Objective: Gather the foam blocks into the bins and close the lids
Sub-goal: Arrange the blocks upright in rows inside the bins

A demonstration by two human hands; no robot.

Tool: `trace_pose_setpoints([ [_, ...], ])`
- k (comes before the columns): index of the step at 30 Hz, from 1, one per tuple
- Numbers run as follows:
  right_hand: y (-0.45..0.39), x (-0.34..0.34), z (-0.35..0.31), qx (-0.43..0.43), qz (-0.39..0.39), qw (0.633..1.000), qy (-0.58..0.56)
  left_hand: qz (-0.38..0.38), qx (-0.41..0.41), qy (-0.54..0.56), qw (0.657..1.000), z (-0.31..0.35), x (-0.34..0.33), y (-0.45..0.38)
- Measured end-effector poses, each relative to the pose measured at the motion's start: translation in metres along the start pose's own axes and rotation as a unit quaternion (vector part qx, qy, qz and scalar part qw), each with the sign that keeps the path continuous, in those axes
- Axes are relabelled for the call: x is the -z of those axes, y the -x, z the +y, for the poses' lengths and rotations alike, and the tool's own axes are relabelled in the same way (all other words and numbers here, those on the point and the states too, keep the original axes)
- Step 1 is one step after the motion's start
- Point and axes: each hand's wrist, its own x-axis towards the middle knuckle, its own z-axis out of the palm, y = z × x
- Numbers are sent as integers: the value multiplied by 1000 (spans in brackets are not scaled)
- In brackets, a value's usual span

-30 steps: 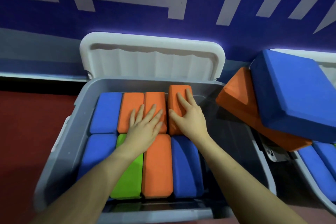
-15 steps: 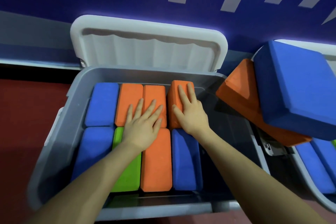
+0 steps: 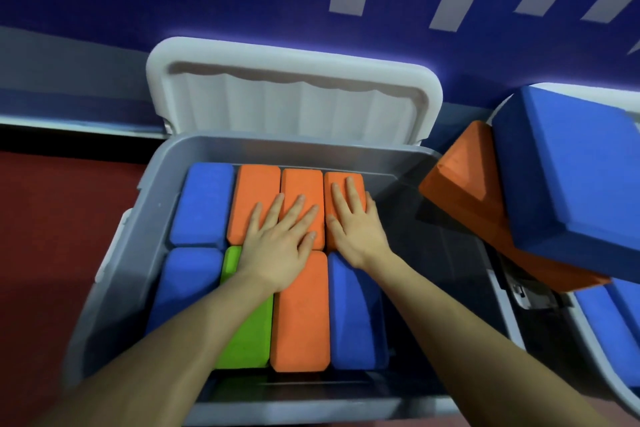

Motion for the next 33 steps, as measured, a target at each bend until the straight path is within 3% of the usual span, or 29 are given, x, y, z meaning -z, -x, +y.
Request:
trace_pose_setpoints([
  [3,-2,-1,5,5,-18,1000,17,-18,-9,19,1000,0,6,2],
  [8,53,52,-28,17,73,997,-23,-90,-10,63,994,-7,30,4],
  [16,125,140,-10,49,246,968,9,35,-75,58,995,32,102,36],
  [21,167,166,40,-13,324,944,56,56,-174,29,983,89,141,25],
  [25,193,176,85,-94,327,937,86,51,-228,21,972,145,147,10],
  [33,207,184,134,-147,294,940,90,9,-287,-9,958,220,140,-11],
])
